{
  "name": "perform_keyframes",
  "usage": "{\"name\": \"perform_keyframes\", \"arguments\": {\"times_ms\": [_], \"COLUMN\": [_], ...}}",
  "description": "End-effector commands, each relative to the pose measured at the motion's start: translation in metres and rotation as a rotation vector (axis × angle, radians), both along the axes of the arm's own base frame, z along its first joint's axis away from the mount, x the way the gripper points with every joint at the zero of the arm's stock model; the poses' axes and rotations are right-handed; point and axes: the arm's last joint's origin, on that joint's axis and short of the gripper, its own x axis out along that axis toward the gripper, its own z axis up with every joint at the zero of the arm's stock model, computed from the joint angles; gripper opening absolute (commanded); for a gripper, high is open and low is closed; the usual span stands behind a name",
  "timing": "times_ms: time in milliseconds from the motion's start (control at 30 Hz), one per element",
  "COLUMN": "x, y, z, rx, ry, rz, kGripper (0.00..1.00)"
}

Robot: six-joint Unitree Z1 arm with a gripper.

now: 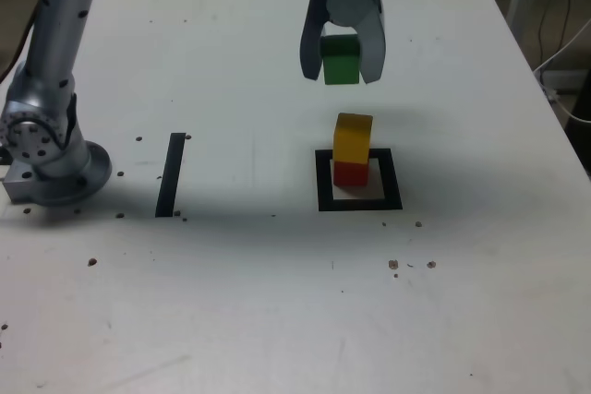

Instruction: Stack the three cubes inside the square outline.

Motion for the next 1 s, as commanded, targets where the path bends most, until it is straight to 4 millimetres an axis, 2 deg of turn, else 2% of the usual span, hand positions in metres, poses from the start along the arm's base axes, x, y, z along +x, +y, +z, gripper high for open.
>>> {"name": "perform_keyframes", "arguments": {"times_ms": [0,500,900,967], "x": [-0.003,0.007,0.014,0.015], "y": [-0.009,-0.046,-0.05,-0.05], "z": [0.003,-0.011,-0.019,-0.021], "rx": [-0.01,-0.045,-0.05,-0.049], "ry": [0.025,0.059,0.077,0.079], "rz": [-0.013,-0.073,-0.076,-0.077], "kGripper": [0.21,0.21,0.22,0.27]}}
